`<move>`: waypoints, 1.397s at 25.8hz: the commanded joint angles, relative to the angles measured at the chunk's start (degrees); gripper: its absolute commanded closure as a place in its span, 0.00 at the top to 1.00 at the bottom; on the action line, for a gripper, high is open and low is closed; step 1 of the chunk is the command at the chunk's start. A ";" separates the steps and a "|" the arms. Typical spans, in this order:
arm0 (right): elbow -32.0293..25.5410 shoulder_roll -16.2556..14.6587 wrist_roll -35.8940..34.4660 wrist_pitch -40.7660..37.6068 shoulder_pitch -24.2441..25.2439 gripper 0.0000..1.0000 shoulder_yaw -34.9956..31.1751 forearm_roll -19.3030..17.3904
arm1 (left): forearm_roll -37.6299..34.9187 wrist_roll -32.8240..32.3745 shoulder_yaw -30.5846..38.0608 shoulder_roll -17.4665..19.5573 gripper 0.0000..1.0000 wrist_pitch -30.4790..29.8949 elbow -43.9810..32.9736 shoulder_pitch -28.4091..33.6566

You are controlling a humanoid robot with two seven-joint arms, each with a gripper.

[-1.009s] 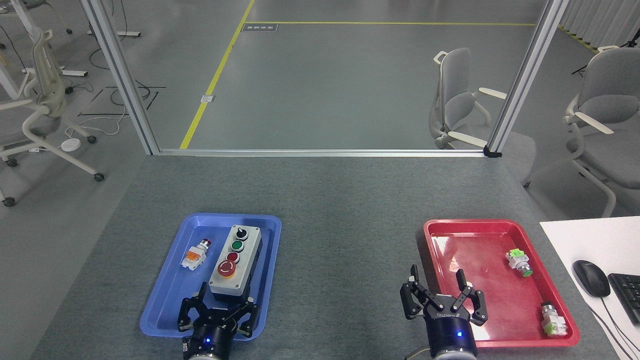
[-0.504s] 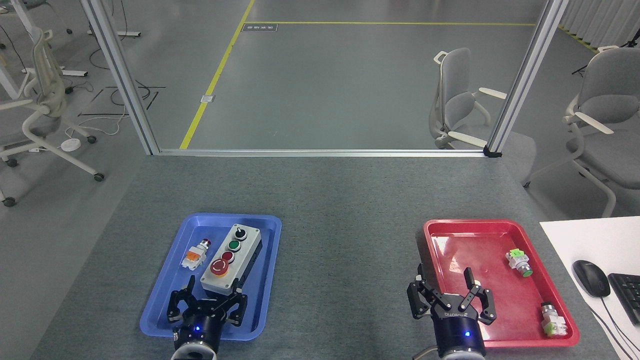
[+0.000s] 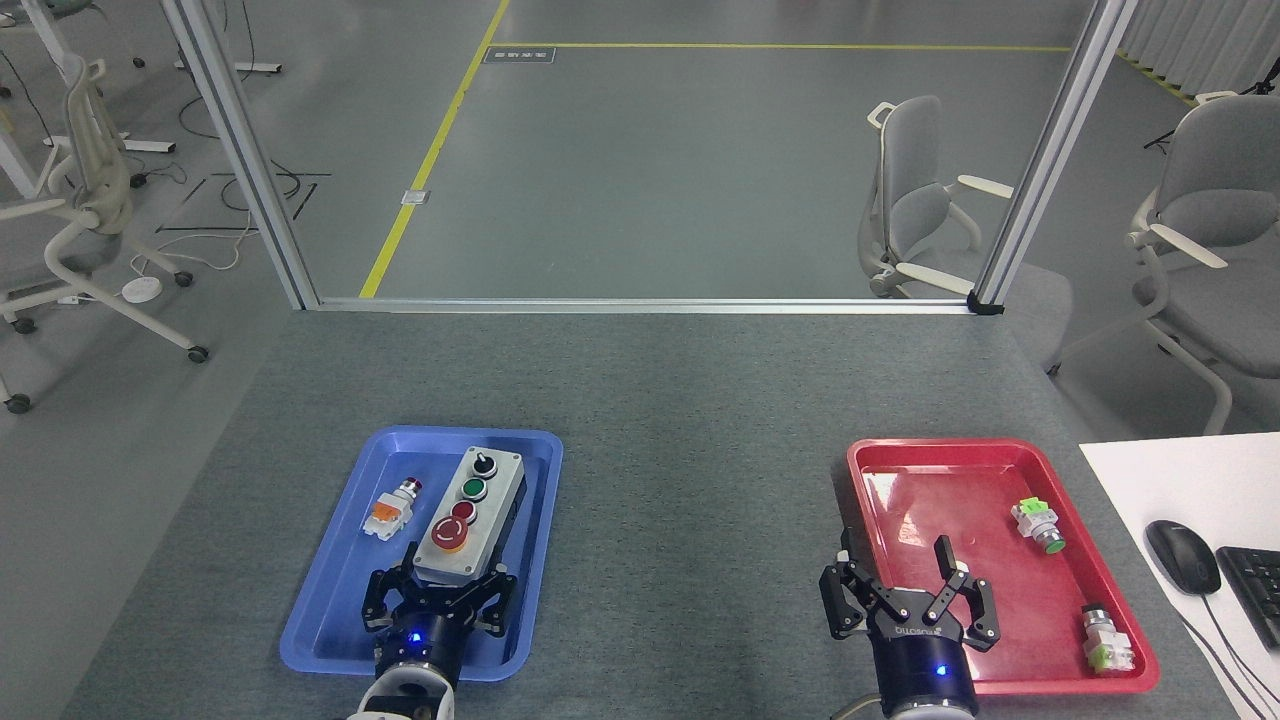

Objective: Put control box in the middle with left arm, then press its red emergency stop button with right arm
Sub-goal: 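Lift the control box out of the blue tray with the left gripper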

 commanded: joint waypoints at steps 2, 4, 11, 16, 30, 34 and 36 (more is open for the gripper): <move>-0.45 0.05 0.11 0.00 0.09 0.98 -0.92 0.08 | 0.15 0.11 -0.16 -1.17 0.99 -0.19 3.16 -2.01; -0.45 0.05 0.11 -0.08 0.09 0.98 -1.09 0.08 | 0.15 0.11 -0.16 -1.52 0.98 -0.46 4.92 -3.33; -0.45 0.14 0.19 -0.17 0.09 0.98 -1.18 0.17 | 0.41 0.02 -0.16 -1.87 0.70 -0.81 10.54 -7.46; -0.45 0.05 0.19 -0.26 0.09 0.98 -1.44 0.17 | 1.91 -0.07 0.28 -0.90 0.00 -5.11 10.54 -7.73; -0.98 0.14 -0.16 -0.52 0.17 0.98 -2.94 2.02 | 13.60 -1.91 -2.44 1.82 0.00 -6.43 -16.18 2.29; -0.98 0.14 -0.16 -0.52 0.53 0.97 -3.11 2.02 | 13.33 -2.00 -5.96 -3.36 0.00 -5.20 -16.35 1.94; -0.98 0.14 -0.16 -0.61 0.53 0.96 -3.11 2.02 | 12.46 -2.00 -8.15 -5.91 0.00 -4.24 -15.83 1.59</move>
